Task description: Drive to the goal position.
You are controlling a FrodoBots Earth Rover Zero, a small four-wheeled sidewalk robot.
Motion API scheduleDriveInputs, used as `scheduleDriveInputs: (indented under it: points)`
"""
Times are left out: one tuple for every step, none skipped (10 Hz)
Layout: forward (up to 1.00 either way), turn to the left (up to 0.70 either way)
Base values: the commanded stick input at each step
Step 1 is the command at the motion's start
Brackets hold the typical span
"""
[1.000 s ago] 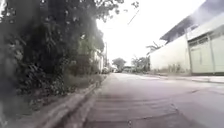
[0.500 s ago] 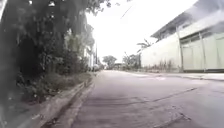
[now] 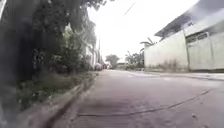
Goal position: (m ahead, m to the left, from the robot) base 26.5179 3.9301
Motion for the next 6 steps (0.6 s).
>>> scheduleDriveInputs:
  points:
    - [0.70,0.00]
    - [0.70,0.00]
    - [0.70,0.00]
    - [0.70,0.00]
    - [0.70,0.00]
    - [0.70,0.00]
